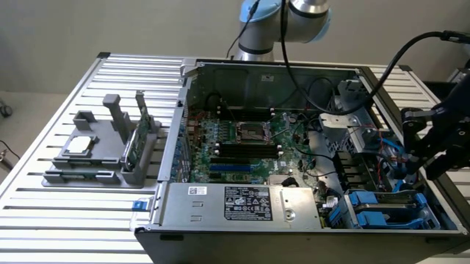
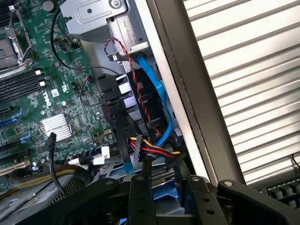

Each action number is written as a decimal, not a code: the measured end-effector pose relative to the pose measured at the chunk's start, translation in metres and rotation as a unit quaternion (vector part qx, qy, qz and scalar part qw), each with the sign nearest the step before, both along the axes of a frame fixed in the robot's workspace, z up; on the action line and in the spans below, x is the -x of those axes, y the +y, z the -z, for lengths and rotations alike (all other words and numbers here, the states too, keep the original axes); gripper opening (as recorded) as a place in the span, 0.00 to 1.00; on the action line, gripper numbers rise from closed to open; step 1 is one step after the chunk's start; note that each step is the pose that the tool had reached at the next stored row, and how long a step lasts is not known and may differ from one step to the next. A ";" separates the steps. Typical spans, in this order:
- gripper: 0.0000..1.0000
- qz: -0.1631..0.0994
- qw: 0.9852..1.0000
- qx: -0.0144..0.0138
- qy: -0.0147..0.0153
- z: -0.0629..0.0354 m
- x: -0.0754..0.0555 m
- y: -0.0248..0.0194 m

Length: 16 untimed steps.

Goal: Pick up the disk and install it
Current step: 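Insert the first disk wire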

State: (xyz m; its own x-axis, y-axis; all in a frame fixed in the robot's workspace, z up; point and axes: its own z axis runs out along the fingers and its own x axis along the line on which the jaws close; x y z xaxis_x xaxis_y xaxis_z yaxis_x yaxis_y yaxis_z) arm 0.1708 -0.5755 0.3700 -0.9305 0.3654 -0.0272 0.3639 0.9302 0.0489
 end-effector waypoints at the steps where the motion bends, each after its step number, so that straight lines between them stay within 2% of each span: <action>1: 0.34 0.004 1.000 0.000 0.000 0.0011 0.000 -0.0005; 5: 0.34 0.026 1.000 0.000 0.000 0.0063 0.000 -0.0019; 9: 0.34 0.052 0.999 0.000 0.000 0.0112 0.000 -0.0026; 12: 0.34 0.075 0.997 0.000 0.000 0.0142 0.000 -0.0027; 16: 0.34 0.107 0.994 0.000 0.000 0.0179 0.000 -0.0028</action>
State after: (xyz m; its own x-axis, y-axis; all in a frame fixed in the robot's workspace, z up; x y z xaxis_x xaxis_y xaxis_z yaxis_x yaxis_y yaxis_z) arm 0.1708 -0.5783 0.3521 -0.8320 0.5542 -0.0273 0.5526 0.8320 0.0488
